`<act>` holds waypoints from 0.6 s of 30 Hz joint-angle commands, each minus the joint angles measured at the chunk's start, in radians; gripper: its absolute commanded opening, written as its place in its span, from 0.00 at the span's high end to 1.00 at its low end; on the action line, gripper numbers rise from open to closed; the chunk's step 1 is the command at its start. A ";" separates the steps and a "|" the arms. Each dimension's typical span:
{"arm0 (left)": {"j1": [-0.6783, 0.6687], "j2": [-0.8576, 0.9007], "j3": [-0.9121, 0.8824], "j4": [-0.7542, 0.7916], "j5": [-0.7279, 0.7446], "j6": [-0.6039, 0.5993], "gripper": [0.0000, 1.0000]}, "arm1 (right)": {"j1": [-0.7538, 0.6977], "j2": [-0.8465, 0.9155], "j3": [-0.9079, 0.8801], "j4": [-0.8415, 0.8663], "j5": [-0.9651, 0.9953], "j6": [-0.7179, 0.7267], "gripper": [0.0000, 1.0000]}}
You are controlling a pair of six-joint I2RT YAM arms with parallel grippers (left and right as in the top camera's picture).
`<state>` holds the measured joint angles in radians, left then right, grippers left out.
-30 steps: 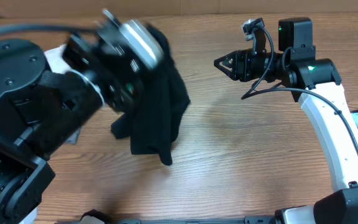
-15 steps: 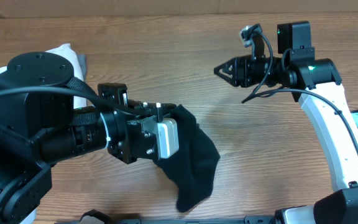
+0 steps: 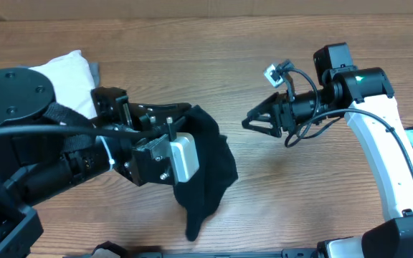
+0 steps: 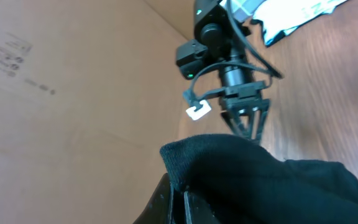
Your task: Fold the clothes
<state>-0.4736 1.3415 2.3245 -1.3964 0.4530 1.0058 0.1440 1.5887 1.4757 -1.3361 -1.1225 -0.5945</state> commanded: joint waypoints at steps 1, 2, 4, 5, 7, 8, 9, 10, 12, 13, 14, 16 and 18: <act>0.002 -0.016 0.027 0.020 -0.037 0.003 0.96 | 0.002 -0.017 0.018 -0.045 -0.100 -0.166 0.40; 0.002 -0.016 0.027 0.024 -0.037 0.002 0.96 | 0.007 -0.017 0.018 -0.067 -0.128 -0.200 0.39; 0.002 -0.016 0.027 0.032 -0.038 -0.002 0.96 | 0.029 -0.017 0.018 -0.101 -0.163 -0.259 0.37; 0.002 -0.016 0.027 0.036 -0.039 -0.008 0.96 | 0.045 -0.017 0.018 -0.108 -0.163 -0.273 0.36; 0.002 -0.016 0.027 0.043 -0.042 -0.013 0.96 | 0.088 -0.017 0.018 -0.109 -0.154 -0.275 0.36; 0.002 -0.015 0.027 0.045 -0.042 -0.012 0.96 | 0.110 -0.017 0.018 -0.107 -0.154 -0.277 0.36; 0.002 -0.015 0.027 0.047 -0.042 -0.016 0.96 | 0.133 -0.017 0.018 -0.101 -0.154 -0.278 0.35; 0.002 -0.015 0.027 0.048 -0.042 -0.019 0.96 | 0.159 -0.017 0.018 -0.089 -0.150 -0.277 0.33; 0.002 -0.015 0.027 0.047 -0.045 -0.023 0.96 | 0.200 -0.017 0.018 -0.069 -0.111 -0.276 0.34; 0.002 -0.015 0.027 0.048 -0.047 -0.027 0.96 | 0.216 -0.017 0.018 -0.060 -0.082 -0.268 0.39; 0.002 -0.015 0.027 0.047 -0.047 -0.032 0.96 | 0.230 -0.017 0.018 -0.056 -0.051 -0.262 0.47; 0.002 -0.015 0.027 0.047 -0.063 -0.042 0.96 | 0.241 -0.017 0.018 -0.057 -0.016 -0.261 0.61; 0.002 -0.015 0.028 0.048 -0.089 -0.053 0.96 | 0.239 -0.017 0.018 -0.046 0.023 -0.230 0.75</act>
<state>-0.4736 1.3407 2.3295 -1.3613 0.4007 0.9901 0.3851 1.5887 1.4757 -1.3895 -1.1690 -0.8440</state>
